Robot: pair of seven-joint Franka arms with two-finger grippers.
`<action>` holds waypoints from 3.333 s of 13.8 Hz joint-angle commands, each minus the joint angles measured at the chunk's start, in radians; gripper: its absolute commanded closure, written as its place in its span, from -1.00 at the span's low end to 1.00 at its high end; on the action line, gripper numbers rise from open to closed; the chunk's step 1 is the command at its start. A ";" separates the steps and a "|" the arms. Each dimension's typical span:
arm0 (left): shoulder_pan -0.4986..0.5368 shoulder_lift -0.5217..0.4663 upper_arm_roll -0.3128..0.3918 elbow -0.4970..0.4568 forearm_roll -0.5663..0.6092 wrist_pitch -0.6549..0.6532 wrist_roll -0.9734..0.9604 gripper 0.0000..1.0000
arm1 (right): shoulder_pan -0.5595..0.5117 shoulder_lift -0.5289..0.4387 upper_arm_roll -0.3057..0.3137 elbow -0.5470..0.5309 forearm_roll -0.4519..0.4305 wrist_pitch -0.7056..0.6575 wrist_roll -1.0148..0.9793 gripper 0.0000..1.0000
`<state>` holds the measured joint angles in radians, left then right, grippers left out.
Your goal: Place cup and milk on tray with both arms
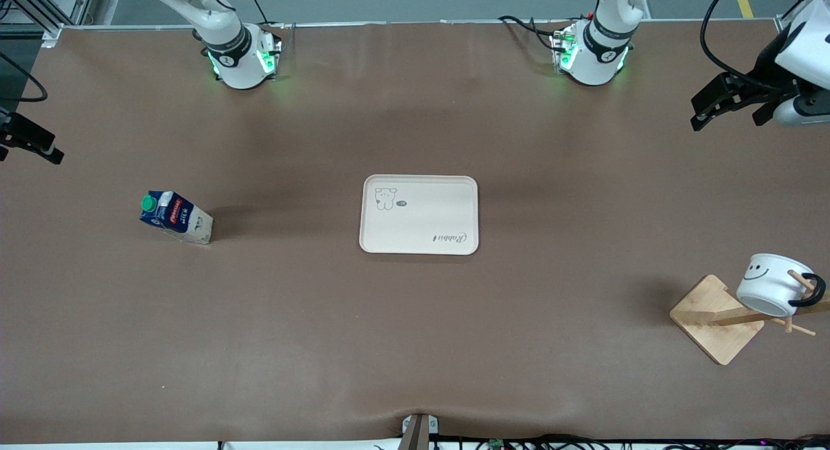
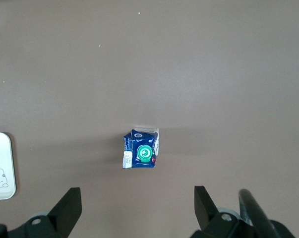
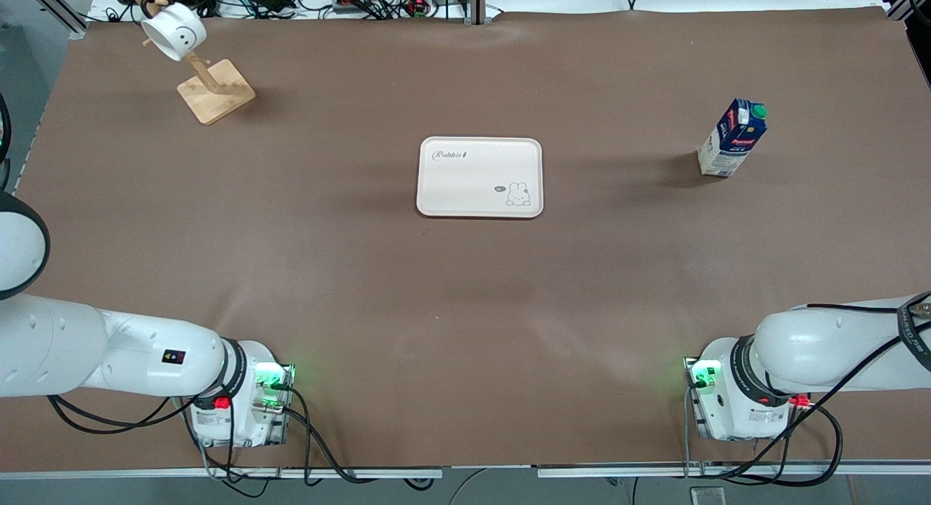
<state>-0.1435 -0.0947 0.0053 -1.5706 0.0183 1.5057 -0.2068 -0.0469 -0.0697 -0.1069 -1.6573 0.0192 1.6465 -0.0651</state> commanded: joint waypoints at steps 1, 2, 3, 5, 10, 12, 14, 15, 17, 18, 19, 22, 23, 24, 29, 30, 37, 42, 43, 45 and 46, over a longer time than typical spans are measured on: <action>0.004 0.015 0.001 0.027 -0.009 -0.024 0.012 -1.00 | -0.005 0.015 0.003 0.028 -0.002 -0.007 0.016 -1.00; 0.005 0.015 0.001 0.029 -0.008 -0.024 0.016 -1.00 | -0.005 0.015 0.003 0.028 -0.001 -0.007 0.016 -1.00; 0.005 0.015 0.002 0.032 -0.003 -0.024 0.015 -1.00 | -0.005 0.015 0.003 0.028 -0.001 -0.007 0.016 -1.00; 0.005 0.015 0.030 0.037 -0.001 -0.024 0.015 -1.00 | -0.004 0.015 0.003 0.030 -0.001 -0.007 0.016 -1.00; 0.062 0.056 0.062 0.032 0.003 0.030 0.015 -1.00 | 0.002 0.021 0.003 0.037 -0.001 -0.007 0.015 -1.00; 0.113 0.082 0.062 0.030 0.003 0.057 0.015 -1.00 | 0.002 0.027 0.003 0.039 -0.001 -0.007 0.013 -1.00; 0.174 0.104 0.064 0.030 -0.009 0.115 0.017 -1.00 | 0.002 0.039 0.003 0.040 -0.001 -0.007 0.013 -1.00; 0.200 0.121 0.062 0.020 -0.014 0.149 0.015 -1.00 | 0.001 0.041 0.003 0.042 -0.001 -0.007 0.011 -1.00; 0.254 0.118 0.061 -0.032 -0.058 0.241 0.013 -1.00 | -0.002 0.054 0.003 0.042 0.001 -0.008 0.010 -1.00; 0.280 0.119 0.062 -0.055 -0.110 0.281 0.013 -1.00 | -0.005 0.071 0.003 0.042 0.002 -0.005 0.010 -1.00; 0.306 0.121 0.061 -0.086 -0.147 0.327 0.015 -1.00 | -0.010 0.085 0.003 0.048 0.002 -0.007 0.010 -1.00; 0.315 0.099 0.059 -0.221 -0.155 0.517 0.013 -1.00 | -0.010 0.113 0.000 0.065 0.001 -0.007 0.008 -1.00; 0.315 0.099 0.061 -0.259 -0.156 0.591 0.013 -1.00 | -0.010 0.113 0.000 0.067 0.001 -0.007 0.008 -1.00; 0.315 0.099 0.059 -0.300 -0.156 0.676 0.013 -1.00 | -0.010 0.113 0.000 0.067 0.001 -0.007 0.010 -1.00; 0.305 0.107 0.051 -0.486 -0.155 0.984 0.013 -0.88 | -0.010 0.169 0.000 0.096 0.001 -0.008 0.010 -1.00; 0.305 0.105 0.047 -0.515 -0.155 1.027 0.013 -0.88 | -0.010 0.180 0.000 0.097 0.001 -0.008 0.008 -1.00; 0.303 0.151 0.018 -0.572 -0.155 1.254 0.015 -0.80 | -0.002 0.197 0.000 0.109 0.001 -0.004 0.008 -1.00; 0.303 0.199 -0.007 -0.572 -0.153 1.367 0.053 -0.58 | 0.010 0.251 0.004 0.108 0.004 0.032 0.008 -1.00; 0.306 0.205 -0.007 -0.572 -0.153 1.386 0.078 -0.44 | 0.010 0.260 0.004 0.108 0.004 0.032 0.008 -1.00; 0.306 0.217 -0.007 -0.575 -0.153 1.401 0.095 -0.32 | 0.030 0.263 0.004 0.108 0.002 0.030 0.008 -1.00; 0.306 0.219 -0.007 -0.577 -0.153 1.401 0.105 -0.28 | 0.035 0.263 0.004 0.108 0.002 0.027 0.010 -1.00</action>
<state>0.1598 0.1234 0.0020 -2.1372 -0.1192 2.8804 -0.1369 -0.0301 0.1846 -0.1015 -1.5760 0.0203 1.6870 -0.0651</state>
